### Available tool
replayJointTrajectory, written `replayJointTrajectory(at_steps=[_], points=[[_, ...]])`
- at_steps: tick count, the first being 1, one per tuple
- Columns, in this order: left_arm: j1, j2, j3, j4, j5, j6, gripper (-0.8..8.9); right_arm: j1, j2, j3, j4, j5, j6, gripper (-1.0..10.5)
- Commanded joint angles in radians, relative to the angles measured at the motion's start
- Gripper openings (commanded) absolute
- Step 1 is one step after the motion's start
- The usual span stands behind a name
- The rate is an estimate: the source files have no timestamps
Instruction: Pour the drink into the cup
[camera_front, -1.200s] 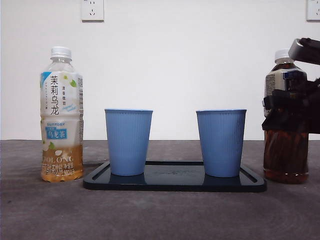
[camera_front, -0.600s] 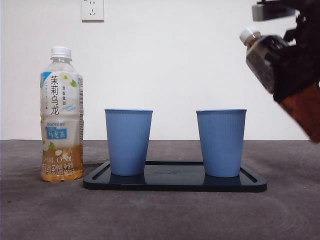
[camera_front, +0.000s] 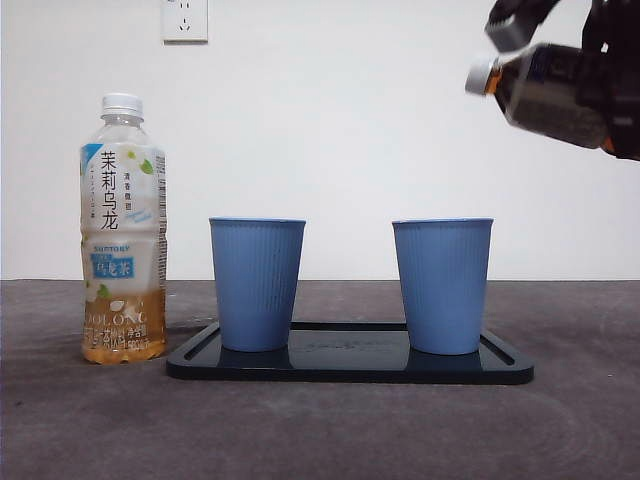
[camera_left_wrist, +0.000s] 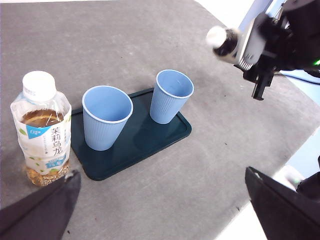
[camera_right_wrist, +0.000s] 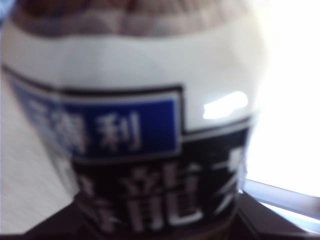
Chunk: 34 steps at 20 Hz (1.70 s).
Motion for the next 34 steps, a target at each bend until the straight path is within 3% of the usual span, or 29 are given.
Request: replayJointTrajectory(at_steps=[1, 5, 10, 26, 31, 33, 34], points=[[-0.003, 0.006, 0.011, 0.009, -0.002, 0.017, 5.27, 0.031, 0.042, 0.035, 0.024, 0.102, -0.094, 1.6], [-0.003, 0.006, 0.011, 0.008, -0.002, 0.016, 5.27, 0.063, 0.111, 0.035, 0.029, 0.208, -0.166, 1.6], [-0.009, 0.006, 0.011, 0.008, -0.002, 0.016, 5.27, 0.076, 0.147, 0.035, 0.07, 0.277, -0.217, 1.6], [-0.018, 0.006, 0.011, 0.008, -0.002, 0.016, 5.27, 0.079, 0.153, 0.035, 0.082, 0.298, -0.239, 1.6], [-0.018, 0.006, 0.011, 0.008, -0.002, 0.016, 5.27, 0.079, 0.153, 0.035, 0.086, 0.298, -0.227, 1.6], [-0.018, 0.006, 0.011, 0.007, -0.002, 0.016, 5.27, 0.079, 0.151, 0.035, 0.085, 0.298, -0.159, 1.6], [-0.018, 0.006, 0.011, 0.006, -0.002, 0.016, 5.27, 0.079, 0.149, 0.035, 0.085, 0.298, -0.091, 1.6]])
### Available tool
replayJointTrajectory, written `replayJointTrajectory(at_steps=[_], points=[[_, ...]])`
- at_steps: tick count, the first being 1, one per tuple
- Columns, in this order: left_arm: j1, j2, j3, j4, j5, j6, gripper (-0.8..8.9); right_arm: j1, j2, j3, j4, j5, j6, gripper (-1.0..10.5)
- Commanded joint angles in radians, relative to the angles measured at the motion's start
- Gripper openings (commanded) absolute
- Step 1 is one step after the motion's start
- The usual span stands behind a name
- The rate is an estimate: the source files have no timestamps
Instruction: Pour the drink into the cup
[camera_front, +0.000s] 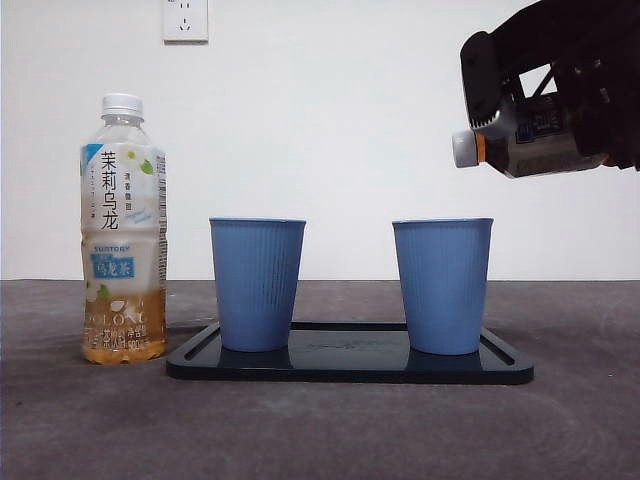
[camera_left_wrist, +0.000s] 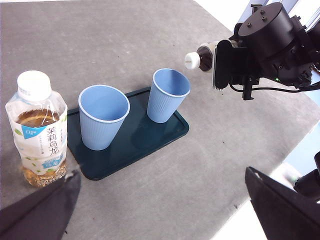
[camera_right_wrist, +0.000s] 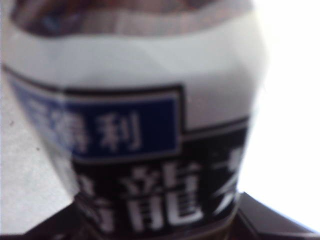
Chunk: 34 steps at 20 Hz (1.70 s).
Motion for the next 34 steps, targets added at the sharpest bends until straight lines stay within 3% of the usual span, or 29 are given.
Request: replayJointTrajectory(at_steps=[1, 3, 6, 10, 12, 14, 18, 23, 29, 34], points=[[-0.004, 0.006, 0.011, 0.004, -0.002, 0.016, 5.27, 0.01, -0.001, 0.034, 0.022, 0.032, 0.206, 1.6], [-0.004, 0.006, 0.011, 0.004, -0.002, 0.016, 5.27, 0.0, -0.023, 0.034, 0.01, -0.05, 0.378, 1.6], [-0.003, 0.006, 0.011, 0.004, -0.002, 0.016, 5.27, -0.05, -0.082, 0.034, -0.004, -0.258, 0.659, 1.5], [-0.003, 0.006, 0.011, 0.004, -0.002, 0.017, 5.27, -0.172, -0.172, -0.007, 0.151, -0.511, 0.842, 1.5], [-0.003, 0.006, 0.011, 0.004, -0.002, 0.017, 5.27, -0.226, -0.221, -0.078, 0.283, -0.574, 0.898, 1.5], [-0.003, 0.006, 0.011, 0.005, -0.003, 0.019, 5.27, -0.264, -0.256, -0.168, 0.431, -0.612, 0.907, 1.5], [-0.003, 0.006, 0.011, 0.005, -0.009, 0.02, 5.27, -0.327, -0.265, -0.359, 0.782, -0.789, 0.93, 1.5], [-0.003, 0.006, 0.011, 0.004, -0.009, 0.019, 5.27, -0.373, -0.203, -0.547, 1.146, -0.842, 0.977, 1.5], [-0.003, 0.006, 0.011, 0.005, -0.009, 0.017, 5.27, -0.392, -0.022, -0.568, 1.356, -0.891, 0.987, 1.3], [-0.003, 0.006, 0.011, 0.005, -0.009, 0.017, 5.27, -0.392, 0.069, -0.568, 1.405, -0.891, 0.99, 1.3]])
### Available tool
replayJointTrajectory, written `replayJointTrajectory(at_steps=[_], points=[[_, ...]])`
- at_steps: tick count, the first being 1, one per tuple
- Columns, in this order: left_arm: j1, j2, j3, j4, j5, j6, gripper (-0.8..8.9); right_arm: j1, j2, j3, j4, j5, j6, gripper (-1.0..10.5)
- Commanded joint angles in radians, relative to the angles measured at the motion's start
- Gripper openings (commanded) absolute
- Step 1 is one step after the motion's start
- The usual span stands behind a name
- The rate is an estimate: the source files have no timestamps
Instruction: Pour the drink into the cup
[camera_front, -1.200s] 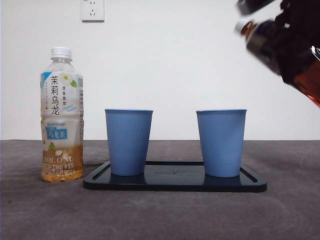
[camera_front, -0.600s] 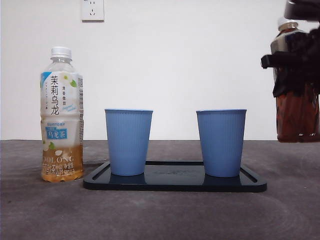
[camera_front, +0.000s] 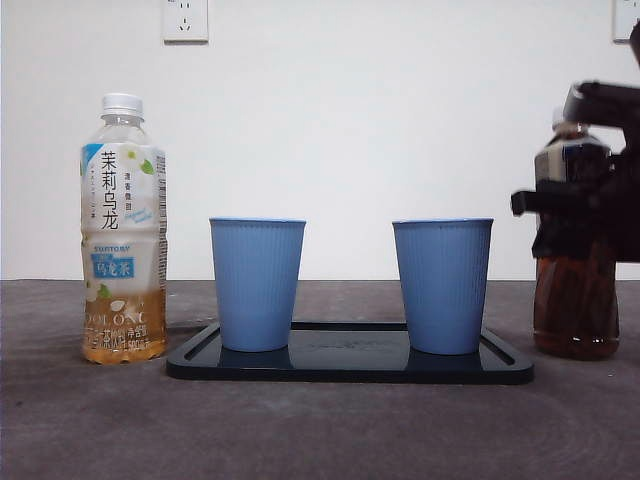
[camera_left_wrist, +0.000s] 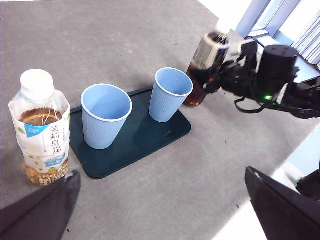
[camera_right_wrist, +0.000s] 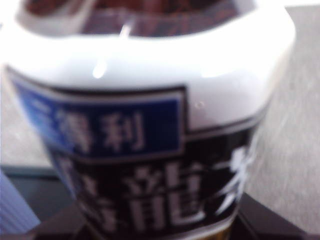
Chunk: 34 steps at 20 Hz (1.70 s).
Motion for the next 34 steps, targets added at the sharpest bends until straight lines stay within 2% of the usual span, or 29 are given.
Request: replayJointTrajectory(at_steps=[1, 7, 8, 12, 18, 20, 26, 29, 34], points=[[-0.003, 0.005, 0.011, 0.008, 0.0, 0.016, 5.27, 0.002, 0.015, 0.02, 0.068, 0.005, 0.011, 1.3], [-0.003, 0.005, 0.011, 0.008, 0.0, 0.016, 5.27, 0.002, 0.019, 0.02, 0.071, 0.005, -0.006, 1.3], [-0.003, 0.005, 0.011, 0.008, 0.0, 0.016, 5.27, 0.002, 0.019, 0.02, 0.068, 0.005, -0.01, 1.6], [-0.003, 0.005, 0.011, 0.007, 0.0, 0.016, 5.27, 0.002, 0.015, 0.02, 0.063, 0.005, -0.01, 3.8], [-0.003, 0.005, 0.011, 0.008, -0.001, 0.026, 5.27, 0.003, -0.11, 0.02, -0.075, 0.004, -0.01, 4.5], [-0.003, 0.006, 0.011, 0.008, -0.022, 0.027, 5.27, 0.005, -0.192, 0.02, -0.188, 0.0, -0.005, 4.5], [-0.003, 0.028, 0.011, 0.018, -0.116, 0.054, 5.27, 0.023, -0.5, 0.042, -0.535, -0.115, -0.002, 4.5], [-0.003, 0.071, 0.008, 0.053, -0.129, 0.053, 5.27, 0.043, -0.632, 0.141, -0.856, -0.152, -0.002, 4.5], [-0.003, 0.112, -0.032, 0.138, -0.165, 0.051, 5.26, 0.074, -0.729, 0.276, -1.176, -0.194, -0.002, 4.5]])
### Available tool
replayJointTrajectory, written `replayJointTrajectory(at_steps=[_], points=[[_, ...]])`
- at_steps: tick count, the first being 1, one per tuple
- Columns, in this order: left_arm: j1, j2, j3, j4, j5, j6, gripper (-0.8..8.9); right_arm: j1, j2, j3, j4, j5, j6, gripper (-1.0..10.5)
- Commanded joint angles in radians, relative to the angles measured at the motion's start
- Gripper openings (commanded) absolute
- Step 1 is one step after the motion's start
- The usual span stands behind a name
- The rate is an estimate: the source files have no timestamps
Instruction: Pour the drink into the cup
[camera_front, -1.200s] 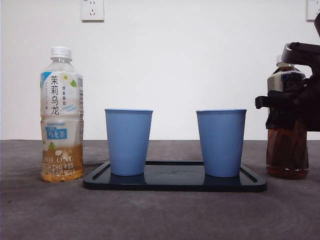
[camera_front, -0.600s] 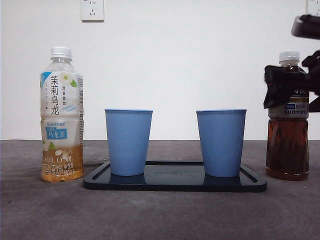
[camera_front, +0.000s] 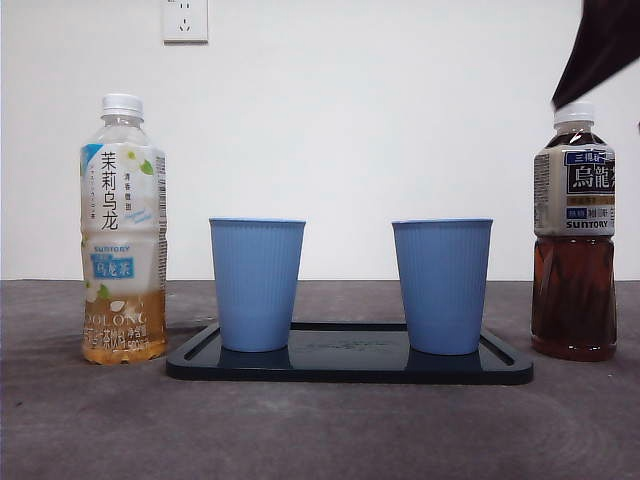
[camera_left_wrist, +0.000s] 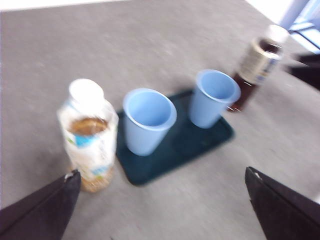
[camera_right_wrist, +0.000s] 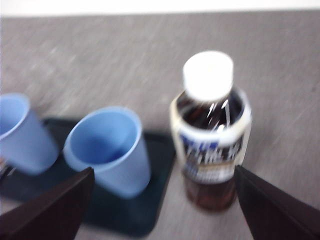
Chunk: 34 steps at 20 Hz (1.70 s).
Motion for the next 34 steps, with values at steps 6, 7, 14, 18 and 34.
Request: replayJointTrajectory(at_steps=[6, 7, 14, 18, 34], points=[[-0.003, 0.018, -0.222, 0.247, -0.081, -0.035, 5.26, 0.037, -0.128, 0.203, -0.355, -0.014, 0.019, 4.5], [-0.003, 0.02, -0.274, 0.313, -0.095, -0.059, 5.26, 0.037, -0.151, 0.228, -0.38, -0.035, 0.034, 4.5], [-0.003, 0.172, -0.48, 0.705, -0.124, -0.114, 5.26, 0.037, -0.263, 0.296, -0.474, -0.151, 0.133, 4.5], [-0.004, 0.3, -0.481, 0.833, -0.124, -0.129, 5.26, 0.037, -0.269, 0.296, -0.524, -0.167, 0.135, 4.5], [-0.004, 0.606, -0.481, 1.122, -0.133, -0.132, 4.56, 0.037, -0.269, 0.296, -0.531, -0.166, 0.138, 4.5]])
